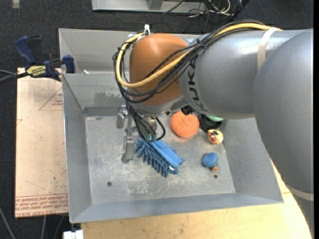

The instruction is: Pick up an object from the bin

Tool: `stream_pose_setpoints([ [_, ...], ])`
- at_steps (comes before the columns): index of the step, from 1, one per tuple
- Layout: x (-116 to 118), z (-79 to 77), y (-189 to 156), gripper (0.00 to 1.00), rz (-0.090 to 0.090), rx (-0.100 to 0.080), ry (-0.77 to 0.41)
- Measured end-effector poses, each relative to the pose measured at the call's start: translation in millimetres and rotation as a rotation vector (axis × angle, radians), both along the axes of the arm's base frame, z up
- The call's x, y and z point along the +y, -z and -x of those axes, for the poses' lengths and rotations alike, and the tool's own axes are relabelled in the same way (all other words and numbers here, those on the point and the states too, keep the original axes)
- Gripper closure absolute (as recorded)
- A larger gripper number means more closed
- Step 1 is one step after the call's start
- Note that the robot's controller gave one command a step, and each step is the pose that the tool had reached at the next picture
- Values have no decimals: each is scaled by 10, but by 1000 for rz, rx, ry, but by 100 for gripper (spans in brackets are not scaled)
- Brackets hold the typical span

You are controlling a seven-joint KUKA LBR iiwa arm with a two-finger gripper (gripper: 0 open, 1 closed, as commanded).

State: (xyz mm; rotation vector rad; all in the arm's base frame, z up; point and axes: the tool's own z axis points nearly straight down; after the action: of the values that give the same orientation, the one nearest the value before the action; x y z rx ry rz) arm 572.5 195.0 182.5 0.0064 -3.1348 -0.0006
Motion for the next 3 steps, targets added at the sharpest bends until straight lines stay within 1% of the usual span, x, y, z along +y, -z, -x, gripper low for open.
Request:
stream_pose_setpoints([
  [1, -10, -19, -51, 0, -1, -8, 4],
  [2, -209, 17, 218, 0, -6, -14, 43],
  [3, -762, 161, 436, 0, 0, -5, 26],
])
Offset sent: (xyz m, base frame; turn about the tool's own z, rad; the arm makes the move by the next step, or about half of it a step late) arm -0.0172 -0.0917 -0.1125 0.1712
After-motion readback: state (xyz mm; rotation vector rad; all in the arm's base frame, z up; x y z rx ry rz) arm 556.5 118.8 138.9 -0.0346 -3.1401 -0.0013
